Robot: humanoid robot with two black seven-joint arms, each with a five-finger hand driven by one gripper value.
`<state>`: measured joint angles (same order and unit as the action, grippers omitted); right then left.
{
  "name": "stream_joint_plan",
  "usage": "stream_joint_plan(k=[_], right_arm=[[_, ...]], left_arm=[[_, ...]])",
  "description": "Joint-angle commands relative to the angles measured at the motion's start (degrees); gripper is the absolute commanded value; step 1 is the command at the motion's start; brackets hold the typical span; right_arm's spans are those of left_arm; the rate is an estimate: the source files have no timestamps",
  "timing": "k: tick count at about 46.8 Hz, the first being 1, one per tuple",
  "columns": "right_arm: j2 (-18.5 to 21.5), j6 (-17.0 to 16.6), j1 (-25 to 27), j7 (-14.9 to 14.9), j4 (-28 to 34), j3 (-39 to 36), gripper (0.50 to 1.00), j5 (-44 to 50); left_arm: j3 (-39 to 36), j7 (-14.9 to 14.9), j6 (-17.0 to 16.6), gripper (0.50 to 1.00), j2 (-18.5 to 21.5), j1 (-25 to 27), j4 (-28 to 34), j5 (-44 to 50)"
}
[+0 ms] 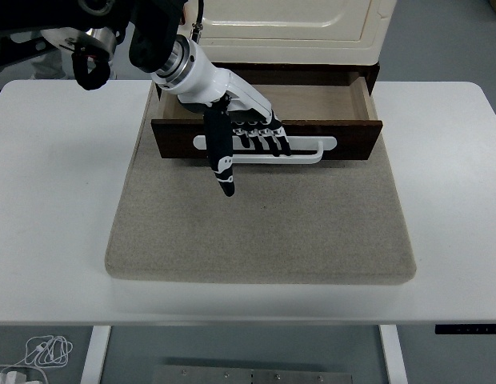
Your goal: Open the drawer under the combination cabinet
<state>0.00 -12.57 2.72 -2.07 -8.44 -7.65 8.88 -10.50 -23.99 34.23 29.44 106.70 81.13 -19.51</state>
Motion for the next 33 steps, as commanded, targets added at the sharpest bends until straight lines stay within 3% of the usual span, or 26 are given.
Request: stream_joint_plan(k=[1, 12, 25, 33], right_arm=[[0.0, 0.0, 0.0, 0.05, 0.0, 0.0, 0.926, 0.0], [0.0, 0.0, 0.0, -0.04, 0.0, 0.0, 0.926, 0.0], [0.0, 0.0, 0.0, -0.04, 0.0, 0.0, 0.926, 0.0], [0.0, 0.0, 0.0, -0.04, 0.0, 0.0, 0.926, 0.0]], left_arm=[[0.13, 0.0, 0.4, 1.0, 0.18, 0.0, 0.25, 0.0], [5.48, 0.0, 0.49, 1.0, 1.06, 0.09, -0.1, 0.26], [20.94, 1.05, 0.77, 1.0, 2.99, -0.35, -3.43, 0.44], [35.0, 6.32, 0.77, 1.0, 4.05, -0.71, -12.21, 0.53]])
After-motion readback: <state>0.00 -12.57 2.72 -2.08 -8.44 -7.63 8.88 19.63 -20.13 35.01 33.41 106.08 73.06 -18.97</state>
